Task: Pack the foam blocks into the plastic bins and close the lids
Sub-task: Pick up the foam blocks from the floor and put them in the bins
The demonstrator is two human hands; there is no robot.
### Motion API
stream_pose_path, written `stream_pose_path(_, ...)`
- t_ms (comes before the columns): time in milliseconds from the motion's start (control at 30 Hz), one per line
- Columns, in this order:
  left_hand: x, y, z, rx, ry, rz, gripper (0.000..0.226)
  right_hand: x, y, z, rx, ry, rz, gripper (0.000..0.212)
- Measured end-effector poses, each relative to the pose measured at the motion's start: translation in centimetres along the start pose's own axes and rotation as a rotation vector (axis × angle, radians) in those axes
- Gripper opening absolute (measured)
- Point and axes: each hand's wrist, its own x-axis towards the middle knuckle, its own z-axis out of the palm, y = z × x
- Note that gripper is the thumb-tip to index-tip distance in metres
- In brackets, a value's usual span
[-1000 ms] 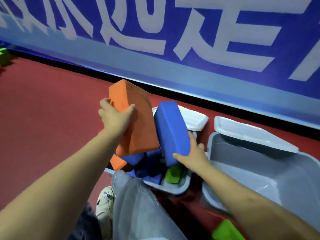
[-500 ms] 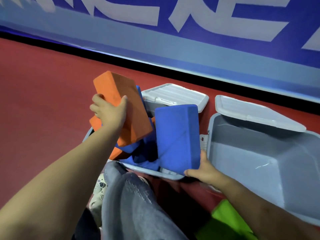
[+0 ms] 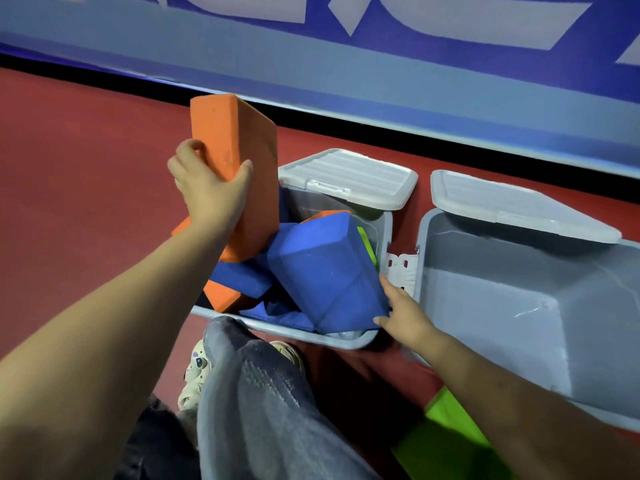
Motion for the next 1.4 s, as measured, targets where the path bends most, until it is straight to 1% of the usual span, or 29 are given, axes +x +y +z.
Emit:
stream_pose_path(67, 0.5, -0.1, 0.1, 0.015, -0.055, 0.117, 0.070, 0.6, -0.8, 0.4, -0.023, 0.018, -0.005, 0.087)
stream_pose_path(100, 0.6, -0.4, 0.2, 0.029, -0.129, 0.190, 0.072, 0.9, -1.1, 0.7, -0.024, 0.037, -0.005, 0.085)
stream_pose_path(133, 0.8, -0.6, 0.3, 0.054, -0.234, 0.253, 0.076, 1.1, -1.6, 0.8, -0.003, 0.044, 0.006, 0.084)
stream_pose_path(200, 1.1, -1.1, 0.7, 0.152, -0.496, 0.339, 0.086, 1.8, -2.0, 0.9, 0.030, 0.025, 0.043, 0.082)
stream_pose_path(267, 1.3, -1.0, 1.6, 0.274, -0.705, 0.394, 0.088, 2.3, -2.4, 0.4, -0.011, -0.037, 0.087, 0.082)
stream_pose_path(333, 1.3, -0.3, 2.8, 0.392, -0.840, 0.424, 0.087, 2.8, -3.0, -0.6, -0.022, -0.084, 0.111, 0.080)
stream_pose_path(400, 0.8, 0.5, 3.7, 0.523, -0.938, 0.430, 0.083, 3.1, -4.2, -1.6, 0.052, -0.049, 0.120, 0.076)
stream_pose_path(467, 0.1, 1.1, 4.1, 0.569, -0.961, 0.388, 0.077, 3.0, -5.6, -2.6, 0.257, 0.057, 0.152, 0.073)
stream_pose_path(533, -0.3, 1.2, 3.9, 0.523, -0.937, 0.301, 0.070, 2.2, -6.8, -3.6, 0.426, 0.154, 0.159, 0.069)
stream_pose_path(567, -0.3, 1.3, 3.7, 0.501, -0.904, 0.275, 0.073, 2.0, -7.1, -4.1, 0.471, 0.174, 0.153, 0.068)
stream_pose_path(633, -0.1, 1.8, 3.2, 0.434, -0.813, 0.256, 0.086, 1.6, -7.8, -5.1, 0.511, 0.162, 0.128, 0.069)
stream_pose_path(733, 0.4, 3.4, 3.6, 0.276, -0.759, 0.253, 0.078, 0.6, -8.9, -6.4, 0.566, 0.168, 0.155, 0.067)
stream_pose_path(800, 0.2, 5.4, 4.3, 0.191, -0.753, 0.295, 0.065, -0.5, -9.1, -6.9, 0.582, 0.147, 0.175, 0.063)
stream_pose_path(867, -0.6, 8.1, 5.2, 0.112, -0.744, 0.400, 0.055, -1.7, -8.6, -7.7, 0.584, 0.158, 0.201, 0.058)
stream_pose_path(933, -2.4, 11.1, 6.3, 0.036, -0.756, 0.518, 0.051, -3.0, -7.5, -8.8, 0.631, 0.186, 0.248, 0.061)
stream_pose_path(1000, -5.4, 14.1, 7.4, -0.022, -0.819, 0.636, 0.049, -4.8, -6.0, -10.2, 0.688, 0.237, 0.267, 0.060)
stream_pose_path(1067, -9.5, 16.3, 8.3, -0.062, -0.921, 0.772, 0.051, -7.2, -3.5, -11.2, 0.747, 0.300, 0.284, 0.060)
stream_pose_path(1133, -14.4, 18.0, 8.9, -0.056, -1.031, 0.922, 0.054, -10.6, 0.3, -11.4, 0.776, 0.354, 0.321, 0.061)
stream_pose_path(1200, -19.2, 19.1, 9.4, -0.011, -1.154, 1.026, 0.058, -14.4, 5.0, -11.1, 0.794, 0.414, 0.396, 0.060)
stream_pose_path(1300, -25.6, 20.2, 10.6, 0.130, -1.374, 1.096, 0.074, -20.8, 12.6, -10.3, 0.895, 0.606, 0.507, 0.048)
stream_pose_path(1367, -29.6, 21.0, 11.4, 0.222, -1.476, 1.057, 0.072, -25.1, 17.9, -9.1, 0.950, 0.712, 0.604, 0.035)
stream_pose_path(1400, -31.5, 21.4, 11.8, 0.250, -1.517, 1.017, 0.069, -27.0, 20.2, -8.2, 0.970, 0.752, 0.673, 0.036)
